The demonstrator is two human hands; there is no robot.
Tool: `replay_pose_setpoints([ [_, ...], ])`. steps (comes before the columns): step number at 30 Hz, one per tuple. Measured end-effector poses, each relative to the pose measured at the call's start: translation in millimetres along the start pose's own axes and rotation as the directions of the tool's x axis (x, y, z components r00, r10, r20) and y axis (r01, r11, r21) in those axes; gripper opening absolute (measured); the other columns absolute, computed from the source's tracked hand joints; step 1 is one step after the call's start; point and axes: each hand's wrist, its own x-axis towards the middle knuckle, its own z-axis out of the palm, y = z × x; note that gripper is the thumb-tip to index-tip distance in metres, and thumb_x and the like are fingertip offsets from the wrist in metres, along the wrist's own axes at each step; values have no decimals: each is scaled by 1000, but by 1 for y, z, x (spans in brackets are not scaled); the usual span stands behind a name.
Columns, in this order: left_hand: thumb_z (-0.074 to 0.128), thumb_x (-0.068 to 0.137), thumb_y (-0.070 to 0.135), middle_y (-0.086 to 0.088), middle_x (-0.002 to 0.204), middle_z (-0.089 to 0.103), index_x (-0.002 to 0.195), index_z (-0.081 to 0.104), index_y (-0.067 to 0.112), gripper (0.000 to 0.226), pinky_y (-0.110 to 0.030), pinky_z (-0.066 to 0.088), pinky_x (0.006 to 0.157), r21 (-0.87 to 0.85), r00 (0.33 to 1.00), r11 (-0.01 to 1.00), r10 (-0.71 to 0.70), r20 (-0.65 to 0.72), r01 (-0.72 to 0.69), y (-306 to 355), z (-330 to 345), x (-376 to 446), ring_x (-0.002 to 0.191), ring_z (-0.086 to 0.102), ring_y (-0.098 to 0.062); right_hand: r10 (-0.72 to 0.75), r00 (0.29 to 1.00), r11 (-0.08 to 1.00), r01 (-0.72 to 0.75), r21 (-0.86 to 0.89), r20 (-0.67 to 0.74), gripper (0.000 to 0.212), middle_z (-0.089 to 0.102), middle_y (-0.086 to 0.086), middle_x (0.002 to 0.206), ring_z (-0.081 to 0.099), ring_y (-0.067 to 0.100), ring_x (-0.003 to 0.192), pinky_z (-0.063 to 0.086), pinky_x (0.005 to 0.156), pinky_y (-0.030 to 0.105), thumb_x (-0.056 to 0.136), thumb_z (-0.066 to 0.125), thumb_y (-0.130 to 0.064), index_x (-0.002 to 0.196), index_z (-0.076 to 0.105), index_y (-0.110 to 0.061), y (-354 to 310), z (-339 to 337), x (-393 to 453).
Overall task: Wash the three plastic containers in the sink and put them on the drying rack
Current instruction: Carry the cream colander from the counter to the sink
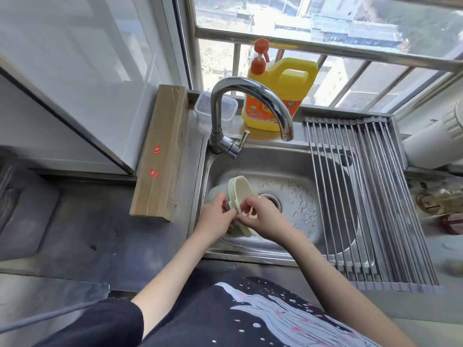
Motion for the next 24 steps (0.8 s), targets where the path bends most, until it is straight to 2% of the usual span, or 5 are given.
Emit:
replay_pose_setpoints([
  [5,57,87,13,-13,77,63,91,51,6,10,-47,57,62,-7,998,998,-65,-21,65,-8,-4,9,58,67,-24,161,977,987,-158,32,-138,7,58,-2,74,50,16,72,32,58,17,84,61,-8,83,67,-7,22,-25,5],
  [9,56,89,13,-14,78,66,99,53,5,13,-47,58,65,-10,995,995,-94,16,95,-18,-4,13,59,68,-24,289,949,957,-281,75,-125,11,67,-2,82,57,12,75,39,66,22,89,60,-13,89,71,-10,49,-60,3],
  [15,57,91,12,-12,82,66,83,47,20,15,-34,57,56,-28,994,993,-113,10,114,-21,-3,16,59,66,-21,468,877,863,-425,274,-112,15,70,5,90,63,20,87,50,78,33,87,67,-19,95,71,-7,91,-68,10],
  [17,57,91,12,-11,82,66,81,47,21,17,-29,56,53,-27,993,992,-119,7,120,-22,-3,16,58,66,-19,508,856,830,-455,322,-99,17,68,3,87,61,17,80,50,70,29,84,71,-21,94,69,-8,98,-66,17],
  [24,57,90,11,-8,76,67,79,45,18,17,-38,58,59,-9,989,989,-148,3,148,-22,2,23,55,65,-17,647,757,754,-617,225,-92,24,63,7,85,56,21,79,45,70,31,75,79,-19,87,64,-4,122,-40,35],
])
